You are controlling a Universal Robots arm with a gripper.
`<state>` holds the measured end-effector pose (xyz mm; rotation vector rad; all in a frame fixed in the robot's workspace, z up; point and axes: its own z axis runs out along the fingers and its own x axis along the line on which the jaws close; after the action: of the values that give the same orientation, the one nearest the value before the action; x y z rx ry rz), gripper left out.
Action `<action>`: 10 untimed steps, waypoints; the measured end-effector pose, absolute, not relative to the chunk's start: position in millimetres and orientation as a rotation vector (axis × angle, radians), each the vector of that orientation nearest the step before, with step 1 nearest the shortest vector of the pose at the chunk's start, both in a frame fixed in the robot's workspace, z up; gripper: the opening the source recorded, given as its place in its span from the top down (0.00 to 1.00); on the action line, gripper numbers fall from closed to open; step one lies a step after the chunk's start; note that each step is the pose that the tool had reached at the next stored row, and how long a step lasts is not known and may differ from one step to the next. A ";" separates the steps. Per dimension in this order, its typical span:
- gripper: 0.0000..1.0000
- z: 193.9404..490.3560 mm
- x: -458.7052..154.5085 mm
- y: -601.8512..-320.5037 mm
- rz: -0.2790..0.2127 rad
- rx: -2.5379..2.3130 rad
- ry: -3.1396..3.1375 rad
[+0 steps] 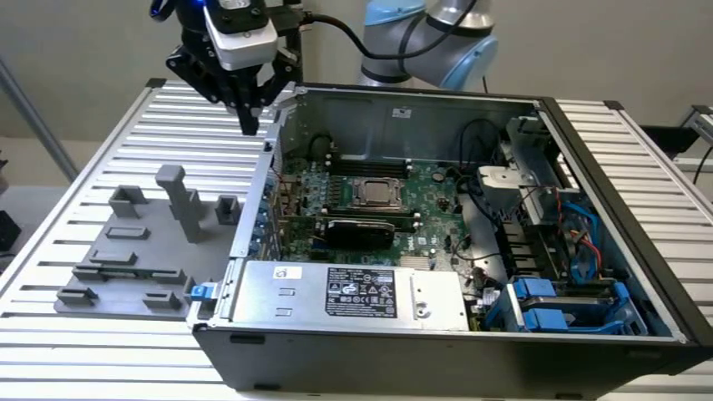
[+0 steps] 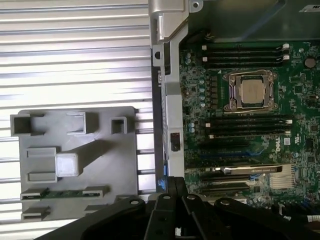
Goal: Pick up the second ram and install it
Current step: 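Reach for the second ram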
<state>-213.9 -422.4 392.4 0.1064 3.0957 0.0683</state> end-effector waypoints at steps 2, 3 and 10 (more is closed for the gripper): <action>0.89 392.3 -217.9 -424.2 0.067 0.106 3.096; 0.89 392.3 -219.9 -425.2 0.066 0.106 3.096; 0.89 392.1 -233.9 -433.1 0.062 0.106 3.096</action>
<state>-233.9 -433.1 392.1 0.1063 3.0958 0.0624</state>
